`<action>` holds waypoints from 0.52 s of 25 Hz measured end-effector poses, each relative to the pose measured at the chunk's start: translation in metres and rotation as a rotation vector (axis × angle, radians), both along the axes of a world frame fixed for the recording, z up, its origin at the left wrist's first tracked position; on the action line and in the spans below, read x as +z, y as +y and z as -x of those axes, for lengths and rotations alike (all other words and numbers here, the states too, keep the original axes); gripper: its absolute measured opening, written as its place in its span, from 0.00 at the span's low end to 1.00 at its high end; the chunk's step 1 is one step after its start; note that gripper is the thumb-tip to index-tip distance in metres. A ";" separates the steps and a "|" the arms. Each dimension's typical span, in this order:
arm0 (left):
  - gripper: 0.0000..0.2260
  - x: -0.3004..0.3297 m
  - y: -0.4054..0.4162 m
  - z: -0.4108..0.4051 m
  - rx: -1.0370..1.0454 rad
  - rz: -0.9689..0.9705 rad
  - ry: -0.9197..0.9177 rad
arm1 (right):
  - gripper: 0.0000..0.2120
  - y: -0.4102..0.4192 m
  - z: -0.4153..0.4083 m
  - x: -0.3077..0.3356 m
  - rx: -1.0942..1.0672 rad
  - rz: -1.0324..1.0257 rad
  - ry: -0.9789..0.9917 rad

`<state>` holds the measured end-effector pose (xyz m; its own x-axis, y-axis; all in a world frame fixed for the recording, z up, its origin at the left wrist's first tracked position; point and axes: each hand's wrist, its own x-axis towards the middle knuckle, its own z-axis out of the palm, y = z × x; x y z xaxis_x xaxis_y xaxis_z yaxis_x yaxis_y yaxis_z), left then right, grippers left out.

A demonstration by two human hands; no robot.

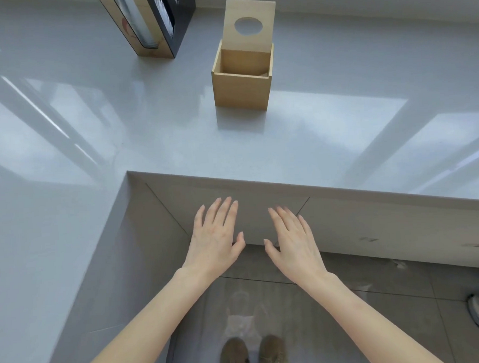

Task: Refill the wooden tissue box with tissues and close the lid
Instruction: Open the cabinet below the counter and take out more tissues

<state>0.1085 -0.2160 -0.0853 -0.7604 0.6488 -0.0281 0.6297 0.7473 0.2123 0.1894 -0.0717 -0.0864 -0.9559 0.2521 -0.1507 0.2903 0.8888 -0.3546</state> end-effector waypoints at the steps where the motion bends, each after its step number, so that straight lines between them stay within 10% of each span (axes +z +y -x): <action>1: 0.27 -0.006 0.005 0.001 -0.009 -0.005 0.003 | 0.28 0.004 0.001 -0.008 0.003 -0.007 0.007; 13: 0.27 -0.065 0.071 0.028 0.024 -0.028 0.018 | 0.29 0.047 0.041 -0.062 -0.013 -0.283 0.169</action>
<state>0.0802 -0.1453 -0.1502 -0.7759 0.6309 0.0037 0.6157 0.7559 0.2225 0.1488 -0.0246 -0.1483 -0.9579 0.2736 0.0874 0.2603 0.9555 -0.1387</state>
